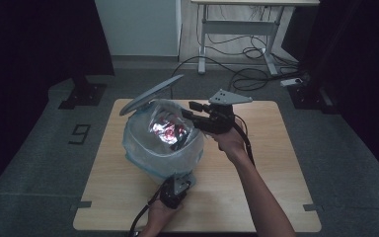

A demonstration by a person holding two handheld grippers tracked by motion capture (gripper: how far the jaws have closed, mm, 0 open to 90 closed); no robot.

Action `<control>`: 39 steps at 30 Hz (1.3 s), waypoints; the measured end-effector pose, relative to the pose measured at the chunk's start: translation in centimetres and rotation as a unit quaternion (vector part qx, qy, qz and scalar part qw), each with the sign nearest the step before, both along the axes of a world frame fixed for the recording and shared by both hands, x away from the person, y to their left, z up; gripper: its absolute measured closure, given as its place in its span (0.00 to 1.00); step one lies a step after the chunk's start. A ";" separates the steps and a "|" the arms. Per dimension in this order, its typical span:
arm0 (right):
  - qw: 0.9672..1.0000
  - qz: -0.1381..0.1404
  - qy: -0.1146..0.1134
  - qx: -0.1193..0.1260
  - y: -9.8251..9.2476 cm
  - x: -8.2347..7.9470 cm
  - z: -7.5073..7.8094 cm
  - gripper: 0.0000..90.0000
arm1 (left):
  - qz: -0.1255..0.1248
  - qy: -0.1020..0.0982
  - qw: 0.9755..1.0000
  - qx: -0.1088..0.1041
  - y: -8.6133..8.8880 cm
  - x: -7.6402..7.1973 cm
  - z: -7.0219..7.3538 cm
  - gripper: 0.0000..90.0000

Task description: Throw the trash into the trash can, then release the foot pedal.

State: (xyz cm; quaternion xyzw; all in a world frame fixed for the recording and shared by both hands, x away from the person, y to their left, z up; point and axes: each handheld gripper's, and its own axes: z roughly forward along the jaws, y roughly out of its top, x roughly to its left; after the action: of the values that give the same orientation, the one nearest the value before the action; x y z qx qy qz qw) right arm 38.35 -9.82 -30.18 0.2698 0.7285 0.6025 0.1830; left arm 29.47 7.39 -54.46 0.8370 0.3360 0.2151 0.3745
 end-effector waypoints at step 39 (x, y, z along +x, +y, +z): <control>0.998 -0.051 0.000 -0.023 -10.4 -4.4 -9.4 0.47 | -0.033 -0.009 0.995 -0.089 3.6 -3.0 3.7 0.65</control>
State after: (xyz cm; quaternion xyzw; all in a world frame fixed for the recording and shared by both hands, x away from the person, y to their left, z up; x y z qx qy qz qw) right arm 33.95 -20.25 -39.56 0.3026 0.7273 0.5756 0.2195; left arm 26.50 10.96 -50.74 0.8091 0.3223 0.1790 0.4576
